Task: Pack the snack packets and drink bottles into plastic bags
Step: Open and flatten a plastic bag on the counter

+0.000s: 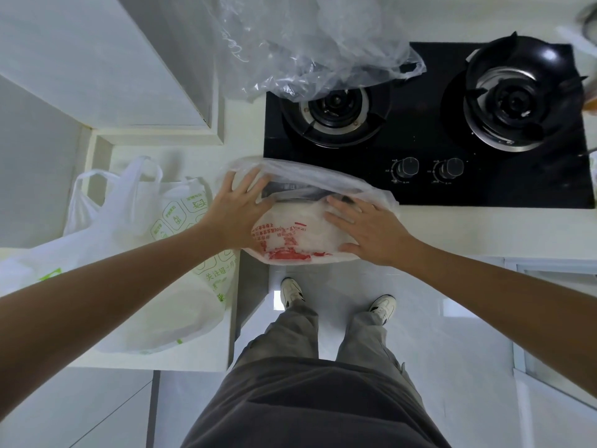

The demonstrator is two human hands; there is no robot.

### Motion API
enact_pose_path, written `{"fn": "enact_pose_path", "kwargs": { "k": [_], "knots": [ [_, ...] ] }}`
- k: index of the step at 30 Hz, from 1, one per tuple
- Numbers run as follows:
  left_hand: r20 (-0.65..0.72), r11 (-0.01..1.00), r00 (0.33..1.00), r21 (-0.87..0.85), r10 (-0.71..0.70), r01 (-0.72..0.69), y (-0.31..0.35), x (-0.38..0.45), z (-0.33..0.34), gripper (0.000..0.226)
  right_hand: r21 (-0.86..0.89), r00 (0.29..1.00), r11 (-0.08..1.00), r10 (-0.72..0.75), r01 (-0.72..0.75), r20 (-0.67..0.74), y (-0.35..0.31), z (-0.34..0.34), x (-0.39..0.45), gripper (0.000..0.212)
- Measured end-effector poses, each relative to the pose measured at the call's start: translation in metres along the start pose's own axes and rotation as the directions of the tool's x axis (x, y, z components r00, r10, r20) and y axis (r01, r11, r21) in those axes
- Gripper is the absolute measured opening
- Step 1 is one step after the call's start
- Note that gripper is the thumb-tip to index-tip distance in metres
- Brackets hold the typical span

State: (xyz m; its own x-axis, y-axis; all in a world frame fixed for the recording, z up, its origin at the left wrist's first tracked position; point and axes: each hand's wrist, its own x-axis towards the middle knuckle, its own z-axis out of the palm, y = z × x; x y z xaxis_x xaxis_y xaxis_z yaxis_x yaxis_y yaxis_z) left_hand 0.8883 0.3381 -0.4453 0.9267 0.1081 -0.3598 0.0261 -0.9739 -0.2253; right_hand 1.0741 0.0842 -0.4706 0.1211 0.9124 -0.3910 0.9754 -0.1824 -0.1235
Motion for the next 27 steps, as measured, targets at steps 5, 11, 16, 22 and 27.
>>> {"fn": "enact_pose_path", "kwargs": {
  "k": [5,11,16,22,27],
  "knots": [
    [0.078,0.998,0.995,-0.001,-0.062,0.063,0.001,0.010,-0.007,0.133,-0.018,0.998,1.000,0.016,-0.015,0.063,0.010,-0.015,0.009,0.094],
    [0.187,0.994,0.976,0.010,-0.112,0.112,-0.008,0.023,-0.012,0.150,0.030,0.992,0.998,0.060,-0.064,0.110,0.018,-0.024,0.027,0.127],
    [0.230,0.993,0.967,-0.022,-0.105,0.113,-0.023,0.034,-0.017,0.142,0.140,0.970,0.990,-0.001,-0.034,0.241,0.051,-0.046,0.036,0.129],
    [0.201,0.997,0.979,-0.060,-0.040,0.053,-0.034,0.042,-0.026,0.138,0.095,0.993,0.995,0.003,-0.015,0.122,0.066,-0.048,0.048,0.123],
    [0.035,0.981,0.999,-0.193,0.024,-0.016,-0.036,0.023,-0.049,0.109,0.076,0.997,0.995,-0.060,0.064,-0.049,0.051,-0.055,0.038,0.090]
  ]
}}
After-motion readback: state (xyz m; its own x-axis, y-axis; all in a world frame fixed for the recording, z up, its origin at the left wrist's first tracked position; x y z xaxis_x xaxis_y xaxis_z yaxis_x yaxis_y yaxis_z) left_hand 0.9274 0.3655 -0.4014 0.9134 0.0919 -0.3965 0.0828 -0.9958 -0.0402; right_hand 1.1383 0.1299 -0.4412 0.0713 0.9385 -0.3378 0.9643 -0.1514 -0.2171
